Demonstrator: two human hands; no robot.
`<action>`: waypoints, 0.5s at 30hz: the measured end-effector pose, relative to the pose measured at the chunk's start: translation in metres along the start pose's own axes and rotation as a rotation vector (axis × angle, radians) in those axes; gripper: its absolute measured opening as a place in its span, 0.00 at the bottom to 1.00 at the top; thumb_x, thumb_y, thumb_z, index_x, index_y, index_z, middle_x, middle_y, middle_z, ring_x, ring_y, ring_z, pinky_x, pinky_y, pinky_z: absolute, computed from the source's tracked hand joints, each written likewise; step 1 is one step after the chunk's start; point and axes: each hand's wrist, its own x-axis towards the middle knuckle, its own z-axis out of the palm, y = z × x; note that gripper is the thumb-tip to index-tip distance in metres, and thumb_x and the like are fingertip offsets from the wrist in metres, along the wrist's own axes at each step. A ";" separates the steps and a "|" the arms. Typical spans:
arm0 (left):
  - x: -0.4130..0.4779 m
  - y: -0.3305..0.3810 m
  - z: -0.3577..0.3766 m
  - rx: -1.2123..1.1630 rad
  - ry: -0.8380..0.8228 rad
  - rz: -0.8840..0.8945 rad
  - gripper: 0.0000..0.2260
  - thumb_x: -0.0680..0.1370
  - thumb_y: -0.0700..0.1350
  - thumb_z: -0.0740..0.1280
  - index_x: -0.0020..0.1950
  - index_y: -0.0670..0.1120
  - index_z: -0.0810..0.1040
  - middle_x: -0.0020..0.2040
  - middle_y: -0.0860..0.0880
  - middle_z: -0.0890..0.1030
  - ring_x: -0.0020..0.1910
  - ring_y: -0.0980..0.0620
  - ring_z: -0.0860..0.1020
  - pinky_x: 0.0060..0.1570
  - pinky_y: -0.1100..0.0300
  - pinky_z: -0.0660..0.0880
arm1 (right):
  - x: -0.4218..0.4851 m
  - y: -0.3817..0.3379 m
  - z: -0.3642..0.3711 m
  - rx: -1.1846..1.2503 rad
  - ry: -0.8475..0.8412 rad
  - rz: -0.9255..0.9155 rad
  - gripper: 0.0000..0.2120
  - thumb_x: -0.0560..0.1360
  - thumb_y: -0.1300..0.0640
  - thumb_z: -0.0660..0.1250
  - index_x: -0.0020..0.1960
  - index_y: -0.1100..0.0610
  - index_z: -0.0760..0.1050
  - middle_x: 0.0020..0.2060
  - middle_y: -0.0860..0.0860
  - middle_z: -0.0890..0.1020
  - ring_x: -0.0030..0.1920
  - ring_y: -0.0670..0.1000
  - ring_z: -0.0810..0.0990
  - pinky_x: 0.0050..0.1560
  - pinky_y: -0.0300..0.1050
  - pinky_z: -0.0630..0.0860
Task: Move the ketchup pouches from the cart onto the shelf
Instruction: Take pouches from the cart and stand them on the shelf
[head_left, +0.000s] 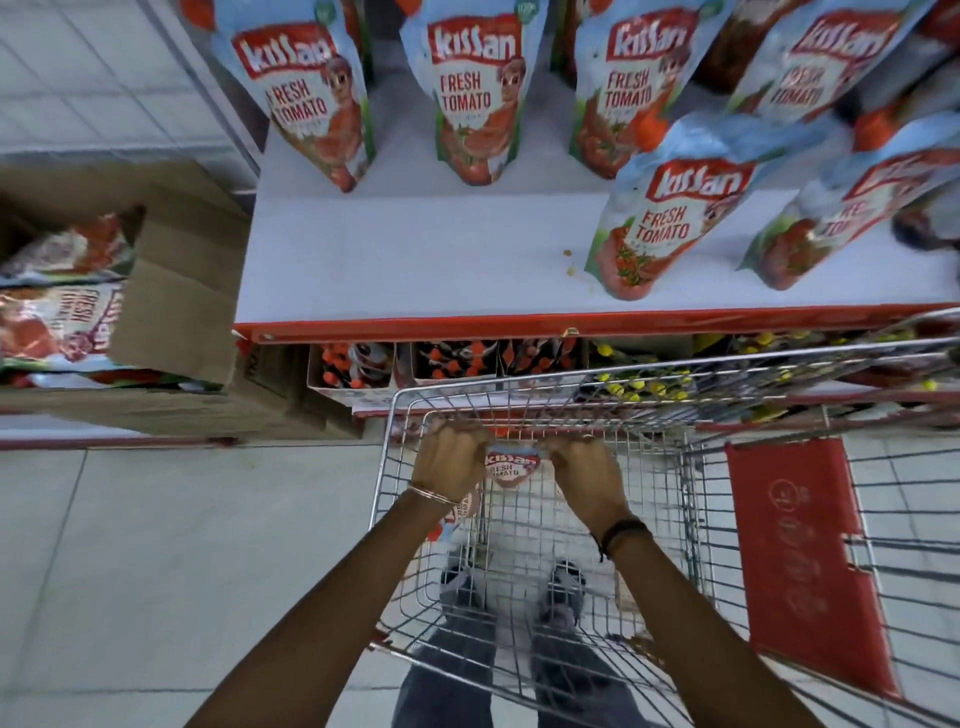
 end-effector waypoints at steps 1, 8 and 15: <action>-0.003 0.006 -0.011 -0.011 0.025 0.012 0.06 0.63 0.36 0.72 0.38 0.43 0.82 0.36 0.44 0.86 0.37 0.44 0.83 0.46 0.53 0.76 | -0.005 -0.004 -0.012 0.024 0.030 -0.014 0.15 0.74 0.69 0.63 0.53 0.55 0.79 0.43 0.59 0.86 0.39 0.60 0.82 0.37 0.49 0.79; -0.022 0.052 -0.101 -0.084 0.252 0.067 0.07 0.68 0.38 0.64 0.38 0.46 0.81 0.39 0.49 0.86 0.40 0.48 0.82 0.48 0.53 0.70 | -0.039 -0.044 -0.102 0.165 0.227 -0.202 0.06 0.75 0.62 0.65 0.50 0.57 0.80 0.46 0.56 0.86 0.44 0.54 0.82 0.44 0.47 0.80; -0.024 0.088 -0.195 -0.185 0.426 0.157 0.05 0.69 0.37 0.67 0.38 0.45 0.81 0.39 0.50 0.86 0.39 0.51 0.81 0.49 0.50 0.76 | -0.051 -0.094 -0.191 0.169 0.405 -0.389 0.07 0.73 0.66 0.68 0.49 0.60 0.81 0.47 0.56 0.86 0.45 0.53 0.82 0.48 0.46 0.79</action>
